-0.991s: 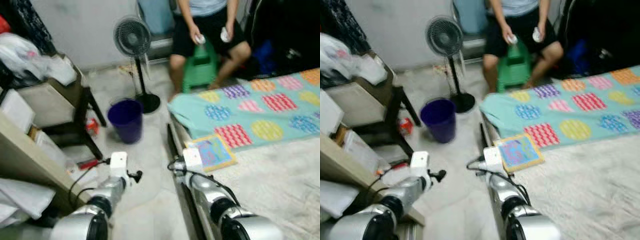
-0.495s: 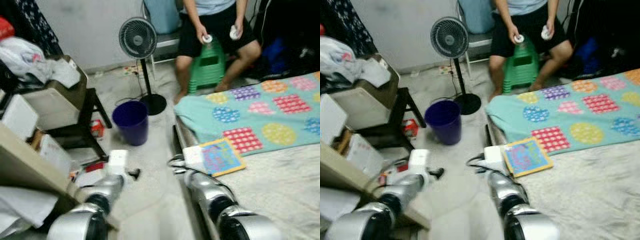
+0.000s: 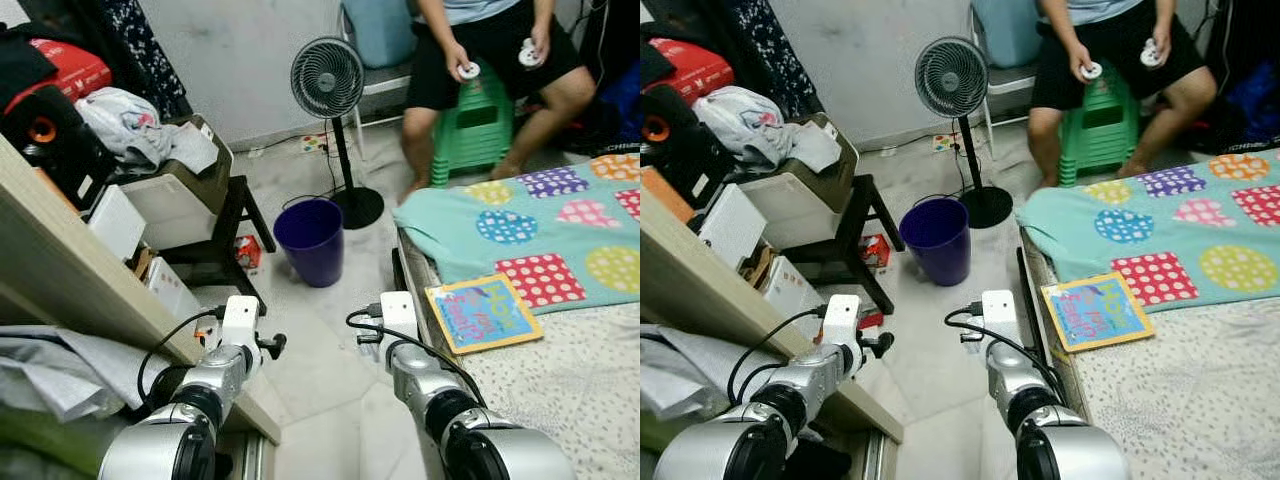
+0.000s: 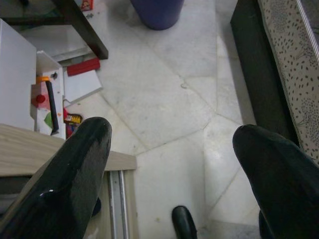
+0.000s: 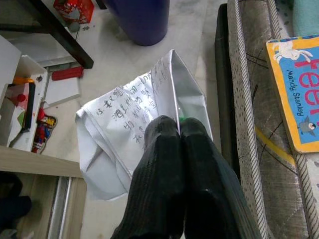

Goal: Clean up the room

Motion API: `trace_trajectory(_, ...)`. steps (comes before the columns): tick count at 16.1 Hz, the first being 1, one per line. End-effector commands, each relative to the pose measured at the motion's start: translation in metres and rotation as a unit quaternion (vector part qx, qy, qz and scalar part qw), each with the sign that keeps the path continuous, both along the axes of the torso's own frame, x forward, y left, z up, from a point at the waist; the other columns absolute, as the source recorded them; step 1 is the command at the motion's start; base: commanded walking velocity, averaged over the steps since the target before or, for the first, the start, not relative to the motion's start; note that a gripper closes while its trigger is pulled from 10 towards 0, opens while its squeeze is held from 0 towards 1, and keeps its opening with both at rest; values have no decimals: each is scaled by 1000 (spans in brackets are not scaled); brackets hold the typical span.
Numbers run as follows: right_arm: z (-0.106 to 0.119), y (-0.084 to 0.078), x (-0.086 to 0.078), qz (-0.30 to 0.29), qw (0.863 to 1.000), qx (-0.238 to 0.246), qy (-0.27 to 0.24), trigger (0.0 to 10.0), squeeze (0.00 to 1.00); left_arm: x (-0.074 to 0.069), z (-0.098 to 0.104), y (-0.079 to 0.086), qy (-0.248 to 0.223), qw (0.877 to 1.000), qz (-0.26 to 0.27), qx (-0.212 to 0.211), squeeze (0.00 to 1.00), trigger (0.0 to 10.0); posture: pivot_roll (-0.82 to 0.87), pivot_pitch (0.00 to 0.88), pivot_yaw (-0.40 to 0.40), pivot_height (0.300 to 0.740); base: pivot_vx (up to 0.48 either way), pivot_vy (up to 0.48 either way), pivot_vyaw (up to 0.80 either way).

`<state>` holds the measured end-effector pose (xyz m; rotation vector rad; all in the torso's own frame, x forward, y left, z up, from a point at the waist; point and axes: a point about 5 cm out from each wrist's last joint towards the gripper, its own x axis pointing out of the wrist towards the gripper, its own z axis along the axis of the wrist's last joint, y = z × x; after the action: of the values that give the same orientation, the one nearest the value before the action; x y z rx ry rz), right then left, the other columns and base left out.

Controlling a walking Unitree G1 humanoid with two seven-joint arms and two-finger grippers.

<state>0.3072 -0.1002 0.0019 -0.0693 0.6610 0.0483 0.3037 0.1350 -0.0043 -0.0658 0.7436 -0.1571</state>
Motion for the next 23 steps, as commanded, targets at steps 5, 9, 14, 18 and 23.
trace_trajectory(5, -1, 17, -3, 63, 998, -16, 5, 10000, 0, -6, -6, 18, 7, 998, 60, -15, 0, 10000, -89, 0, 67, 740, 0, 0, 0)
trace_trajectory(9, -1, 32, -7, 115, 993, -28, 7, 10000, 0, -14, -12, 33, 9, 992, 118, -36, 0, 10000, -5, 0, -37, 740, 0, 0, 0)
trace_trajectory(14, 9, 56, -4, 164, 986, -30, -11, 10000, 0, -18, -14, 47, 5, 989, 145, -41, 0, 10000, 21, 0, -64, 740, 0, 0, 0)
trace_trajectory(18, 8, 48, -2, 155, 987, -37, -12, 10000, 0, -14, -11, 40, 0, 989, 139, -50, 0, 10000, -11, 0, -51, 740, 0, 0, 0)
trace_trajectory(23, 7, 28, 2, 130, 990, -57, -13, 10000, 0, -3, -2, 24, -14, 986, 141, -90, 0, 10000, -58, 0, -38, 740, 0, 0, 0)
